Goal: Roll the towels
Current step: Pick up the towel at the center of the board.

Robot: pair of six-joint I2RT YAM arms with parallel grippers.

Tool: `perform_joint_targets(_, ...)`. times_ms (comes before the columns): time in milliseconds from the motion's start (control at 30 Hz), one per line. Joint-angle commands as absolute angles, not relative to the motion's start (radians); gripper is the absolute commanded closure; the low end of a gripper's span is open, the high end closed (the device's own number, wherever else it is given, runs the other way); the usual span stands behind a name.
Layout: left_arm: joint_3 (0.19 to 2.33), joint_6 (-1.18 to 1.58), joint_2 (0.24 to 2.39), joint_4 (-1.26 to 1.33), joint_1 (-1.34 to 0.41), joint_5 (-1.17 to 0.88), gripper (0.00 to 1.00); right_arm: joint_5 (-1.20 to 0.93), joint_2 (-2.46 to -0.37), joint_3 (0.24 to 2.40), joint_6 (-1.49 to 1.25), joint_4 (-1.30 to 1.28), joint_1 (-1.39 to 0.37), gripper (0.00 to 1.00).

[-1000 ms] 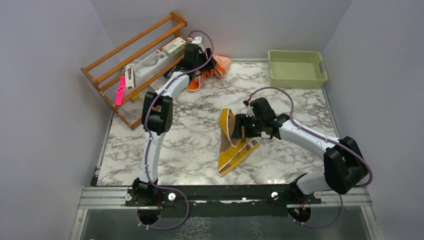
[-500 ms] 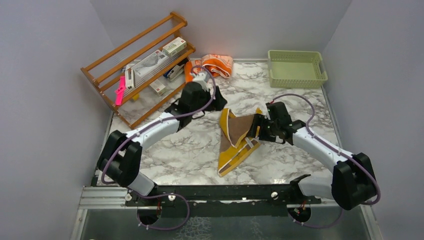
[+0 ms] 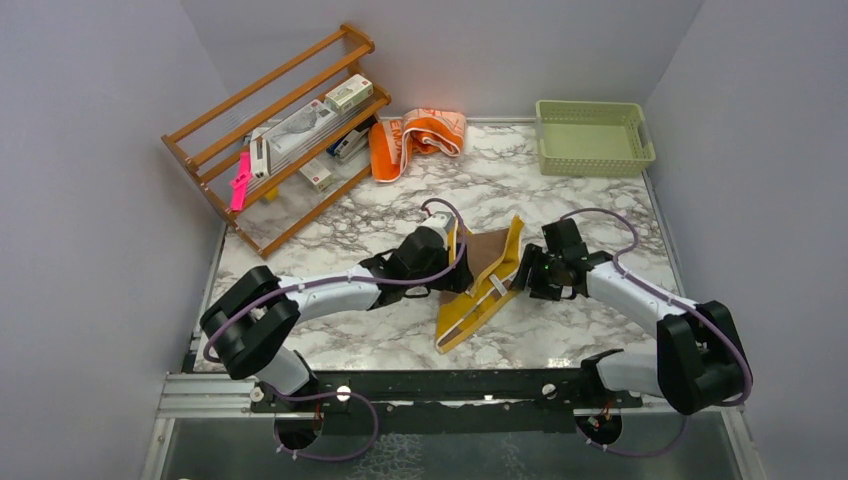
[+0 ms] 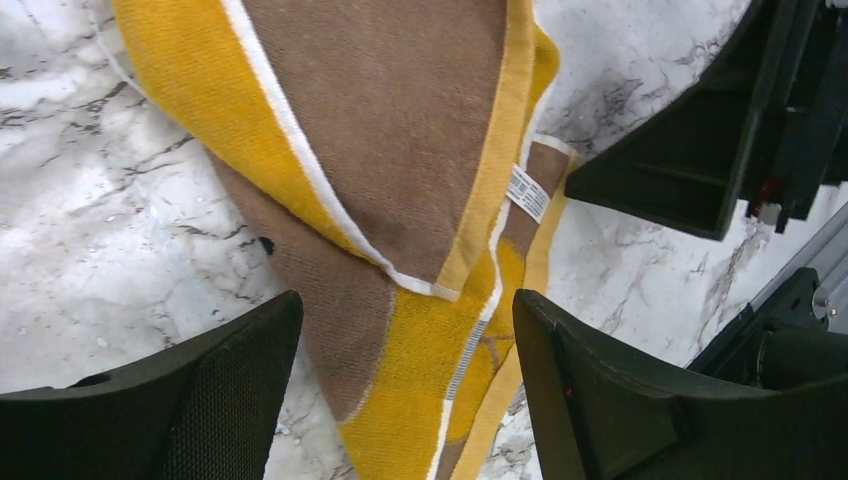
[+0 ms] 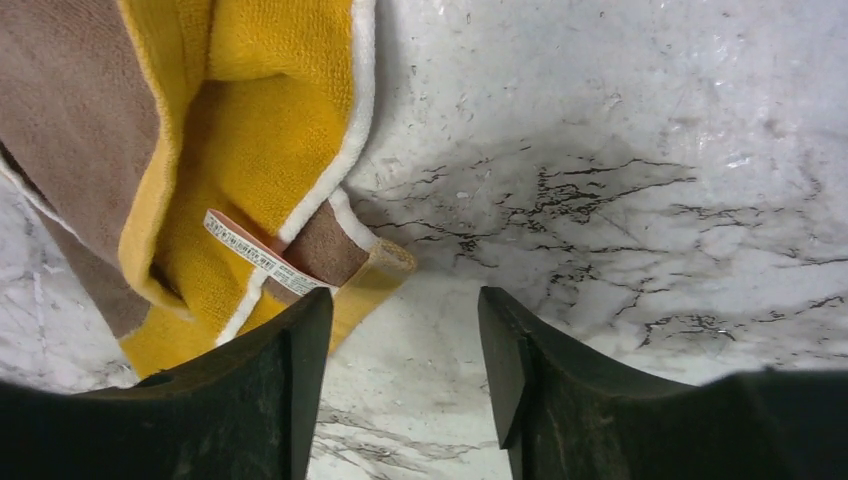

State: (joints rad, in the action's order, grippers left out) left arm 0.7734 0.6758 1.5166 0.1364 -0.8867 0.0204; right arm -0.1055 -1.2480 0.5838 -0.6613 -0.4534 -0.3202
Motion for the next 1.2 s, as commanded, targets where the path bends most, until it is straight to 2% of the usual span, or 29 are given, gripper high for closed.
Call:
perform_joint_targets(0,0.814,0.671,1.52,0.163,-0.942,0.056,0.21,-0.09,-1.303,0.583,-0.651,-0.387,-0.316,0.45)
perform_joint_targets(533,1.021,0.716,1.798,-0.1,-1.049,0.226,0.26,-0.102,-1.431,0.62,-0.549,-0.373,-0.318,0.61)
perform_joint_targets(600,1.038,0.722,1.82,-0.134,-1.049,0.239,0.34,-0.114,-1.434,0.61,-0.544,-0.365,-0.317,0.64)
perform_joint_targets(667,1.041,0.727,1.829,-0.146,-1.049,0.247,0.48,-0.132,-1.433,0.602,-0.543,-0.354,-0.319,0.71)
perform_joint_targets(767,1.032,0.734,1.822,-0.145,-1.044,0.24,0.71,-0.167,-1.434,0.591,-0.541,-0.34,-0.318,0.85)
perform_joint_targets(833,1.028,0.739,1.81,-0.145,-1.031,0.22,0.82,-0.205,-1.433,0.579,-0.542,-0.323,-0.318,0.97)
perform_joint_targets(933,1.018,0.74,1.773,-0.146,-0.995,0.184,0.99,-0.265,-1.431,0.571,-0.544,-0.299,-0.318,0.99)
perform_joint_targets(1167,1.032,0.669,1.595,-0.221,-0.862,0.062,1.0,-0.255,-1.347,0.634,-0.548,-0.36,-0.318,0.99)
